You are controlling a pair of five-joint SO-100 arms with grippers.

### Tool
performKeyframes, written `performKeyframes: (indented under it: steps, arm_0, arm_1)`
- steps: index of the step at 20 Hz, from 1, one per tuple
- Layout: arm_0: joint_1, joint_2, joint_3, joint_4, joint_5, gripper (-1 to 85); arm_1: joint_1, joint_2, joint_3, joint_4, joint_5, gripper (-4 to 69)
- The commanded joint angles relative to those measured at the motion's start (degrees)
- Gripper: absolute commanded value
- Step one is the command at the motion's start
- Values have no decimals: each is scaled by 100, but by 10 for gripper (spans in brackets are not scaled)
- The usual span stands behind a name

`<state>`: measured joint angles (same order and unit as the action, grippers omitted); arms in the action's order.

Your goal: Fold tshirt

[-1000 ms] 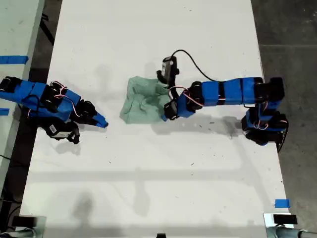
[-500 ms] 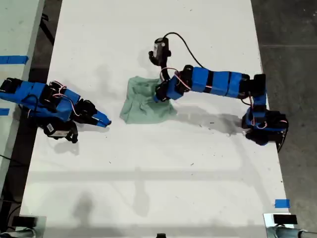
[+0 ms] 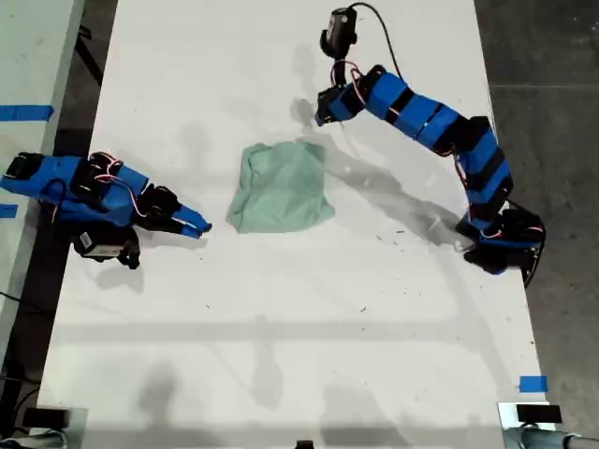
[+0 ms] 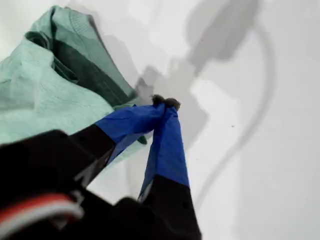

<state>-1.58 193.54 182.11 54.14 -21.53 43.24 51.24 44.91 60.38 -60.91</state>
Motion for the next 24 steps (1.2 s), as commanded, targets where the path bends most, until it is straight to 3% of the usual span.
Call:
performKeyframes:
  steps: [1, 3, 7, 13, 15, 16, 21, 23, 24]
  arm_0:
    - [-334, 1292, 62, 615, 905, 112]
    - [-677, 1274, 35, 756, 1556, 117]
    - [-1116, 1274, 35, 756, 1635, 117]
    - [-1160, 1274, 35, 756, 1635, 117]
    - [-1160, 1274, 35, 756, 1635, 117]
    - [-1160, 1274, 35, 756, 1635, 117]
    - [-1160, 1274, 26, 756, 1635, 117]
    - [-1151, 1274, 26, 756, 1635, 117]
    - [-1151, 1274, 26, 756, 1635, 117]
  arm_1:
    - [97, 1986, 211, 879, -158, -14]
    - [-26, 3375, 1336, 1494, -18, -14]
    - [-527, 6812, 5440, 1380, 1002, -14]
    - [-2232, 11364, 10969, 633, 3937, -14]
    - [-2892, 13104, 12199, 870, 4852, -14]
    - [-3111, 14256, 12718, 1345, 5282, -14]
    - [-3305, 14845, 13017, 1345, 6135, 32]
    - [-3261, 14854, 13131, 1099, 5871, 56]
    - [-3226, 14854, 13131, 1099, 5309, 58]
